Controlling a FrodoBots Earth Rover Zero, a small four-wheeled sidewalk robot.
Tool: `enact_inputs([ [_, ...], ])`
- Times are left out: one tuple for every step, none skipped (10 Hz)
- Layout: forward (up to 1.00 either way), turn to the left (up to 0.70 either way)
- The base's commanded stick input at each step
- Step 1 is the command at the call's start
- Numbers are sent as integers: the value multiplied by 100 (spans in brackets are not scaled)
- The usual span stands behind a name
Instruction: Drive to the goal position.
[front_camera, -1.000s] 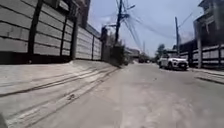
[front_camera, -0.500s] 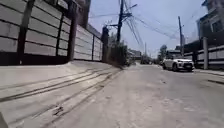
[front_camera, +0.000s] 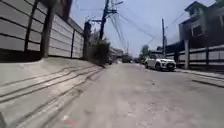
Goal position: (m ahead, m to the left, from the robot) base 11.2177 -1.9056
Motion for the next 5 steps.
enact_inputs([
  [100,0],
  [100,0],
  [100,0],
  [100,0],
  [100,-13],
])
